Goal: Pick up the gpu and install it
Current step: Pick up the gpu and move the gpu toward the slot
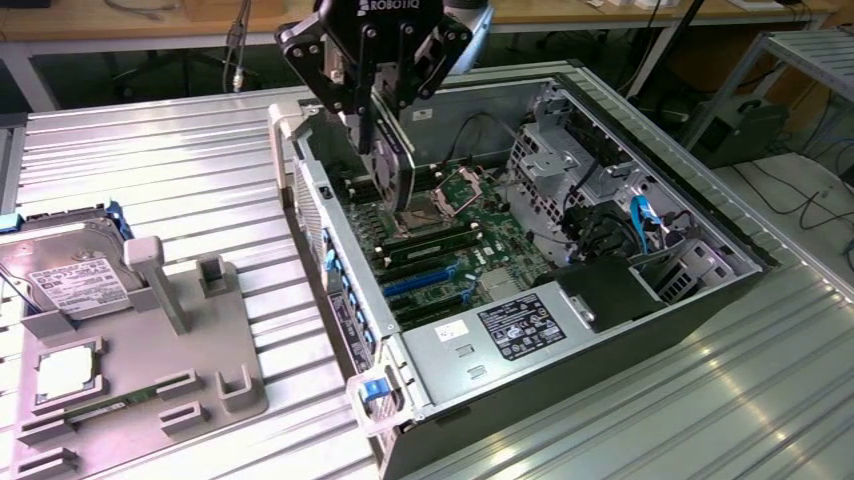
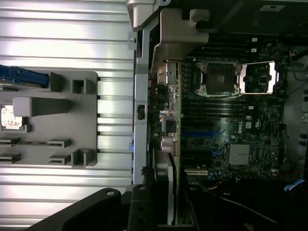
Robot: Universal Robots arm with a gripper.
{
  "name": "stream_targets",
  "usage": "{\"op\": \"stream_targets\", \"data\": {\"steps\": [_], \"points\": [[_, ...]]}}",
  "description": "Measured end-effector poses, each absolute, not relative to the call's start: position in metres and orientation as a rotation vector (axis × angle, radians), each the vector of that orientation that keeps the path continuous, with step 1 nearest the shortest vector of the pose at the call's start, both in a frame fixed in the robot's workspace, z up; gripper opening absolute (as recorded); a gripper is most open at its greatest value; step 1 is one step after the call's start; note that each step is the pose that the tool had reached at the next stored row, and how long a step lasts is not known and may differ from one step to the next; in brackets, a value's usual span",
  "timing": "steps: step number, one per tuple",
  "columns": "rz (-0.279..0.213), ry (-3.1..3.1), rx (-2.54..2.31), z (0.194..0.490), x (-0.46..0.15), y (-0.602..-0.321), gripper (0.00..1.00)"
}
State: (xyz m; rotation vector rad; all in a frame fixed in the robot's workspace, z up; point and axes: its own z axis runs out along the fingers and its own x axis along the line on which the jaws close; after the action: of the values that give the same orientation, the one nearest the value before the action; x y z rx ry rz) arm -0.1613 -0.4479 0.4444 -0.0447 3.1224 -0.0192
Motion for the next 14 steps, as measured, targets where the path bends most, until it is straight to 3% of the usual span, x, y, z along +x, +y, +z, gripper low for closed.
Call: {"op": "stream_targets", "data": {"steps": [14], "points": [[-0.019,3.122,-0.045,0.444,-0.136,-0.448,0.28]]}}
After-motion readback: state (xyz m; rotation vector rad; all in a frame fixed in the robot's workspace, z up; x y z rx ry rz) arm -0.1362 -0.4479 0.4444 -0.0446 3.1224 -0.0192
